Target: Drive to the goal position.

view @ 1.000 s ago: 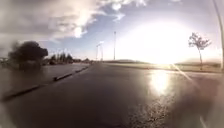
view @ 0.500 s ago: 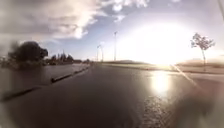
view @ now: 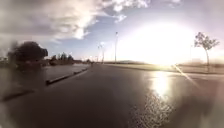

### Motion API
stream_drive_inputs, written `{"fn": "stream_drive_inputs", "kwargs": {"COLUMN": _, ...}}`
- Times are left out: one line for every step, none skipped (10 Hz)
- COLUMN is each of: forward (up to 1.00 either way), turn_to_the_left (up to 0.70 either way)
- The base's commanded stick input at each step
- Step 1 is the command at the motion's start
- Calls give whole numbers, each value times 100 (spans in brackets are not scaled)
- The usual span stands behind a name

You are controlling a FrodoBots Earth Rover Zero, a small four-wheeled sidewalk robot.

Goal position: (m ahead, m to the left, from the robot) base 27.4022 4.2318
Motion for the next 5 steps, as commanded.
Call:
{"fn": "stream_drive_inputs", "kwargs": {"forward": 70, "turn_to_the_left": 0}}
{"fn": "stream_drive_inputs", "kwargs": {"forward": 70, "turn_to_the_left": 0}}
{"fn": "stream_drive_inputs", "kwargs": {"forward": 70, "turn_to_the_left": 0}}
{"fn": "stream_drive_inputs", "kwargs": {"forward": 70, "turn_to_the_left": 0}}
{"fn": "stream_drive_inputs", "kwargs": {"forward": 70, "turn_to_the_left": 0}}
